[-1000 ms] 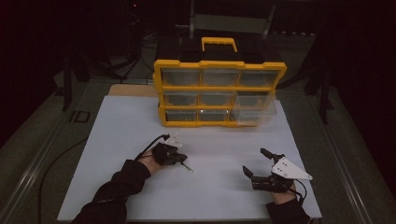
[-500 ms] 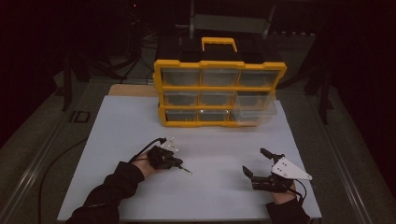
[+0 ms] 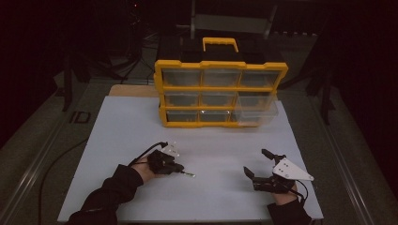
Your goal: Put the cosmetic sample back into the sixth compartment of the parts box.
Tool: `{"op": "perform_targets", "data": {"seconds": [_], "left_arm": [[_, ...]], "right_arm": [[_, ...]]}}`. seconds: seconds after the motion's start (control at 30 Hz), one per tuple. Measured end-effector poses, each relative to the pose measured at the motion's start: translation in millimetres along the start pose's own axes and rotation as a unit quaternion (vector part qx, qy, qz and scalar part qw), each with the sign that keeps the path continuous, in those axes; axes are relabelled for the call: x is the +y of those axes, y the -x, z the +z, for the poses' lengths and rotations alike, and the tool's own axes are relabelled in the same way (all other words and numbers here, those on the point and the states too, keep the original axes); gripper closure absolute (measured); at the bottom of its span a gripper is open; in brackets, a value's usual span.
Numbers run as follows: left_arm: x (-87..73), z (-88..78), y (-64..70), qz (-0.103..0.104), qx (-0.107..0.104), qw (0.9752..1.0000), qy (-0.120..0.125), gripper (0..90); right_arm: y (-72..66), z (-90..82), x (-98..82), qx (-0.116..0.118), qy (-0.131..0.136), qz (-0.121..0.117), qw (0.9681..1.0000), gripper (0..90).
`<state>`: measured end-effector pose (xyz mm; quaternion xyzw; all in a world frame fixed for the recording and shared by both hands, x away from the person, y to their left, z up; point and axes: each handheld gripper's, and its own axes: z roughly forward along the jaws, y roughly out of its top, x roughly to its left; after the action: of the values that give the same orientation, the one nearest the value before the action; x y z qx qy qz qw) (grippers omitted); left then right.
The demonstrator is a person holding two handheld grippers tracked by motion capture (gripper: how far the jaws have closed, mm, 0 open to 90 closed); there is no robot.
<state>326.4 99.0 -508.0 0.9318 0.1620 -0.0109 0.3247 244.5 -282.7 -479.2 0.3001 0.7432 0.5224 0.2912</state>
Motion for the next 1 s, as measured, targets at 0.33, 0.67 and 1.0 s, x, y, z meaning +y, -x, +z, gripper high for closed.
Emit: {"op": "perform_targets", "data": {"seconds": [0.33, 0.67, 1.0], "left_arm": [[3.9, 1.0, 10.1, 0.014, -0.004, 0.9999, -0.002, 90.0], [-11.4, -11.6, -3.0, -0.021, 0.026, 0.9991, 0.027, 63.6], [-16.5, -25.1, -4.8, -0.025, -0.007, 0.9990, 0.038, 3.6]], "right_arm": [[0.1, -0.6, 0.4, 0.000, 0.001, 0.000, 1.0000, 10.1], [0.2, -1.2, 0.6, -0.001, 0.002, 0.002, 1.0000, 10.1], [-0.4, -0.7, 0.9, 0.000, 0.002, 0.001, 1.0000, 10.2]]}}
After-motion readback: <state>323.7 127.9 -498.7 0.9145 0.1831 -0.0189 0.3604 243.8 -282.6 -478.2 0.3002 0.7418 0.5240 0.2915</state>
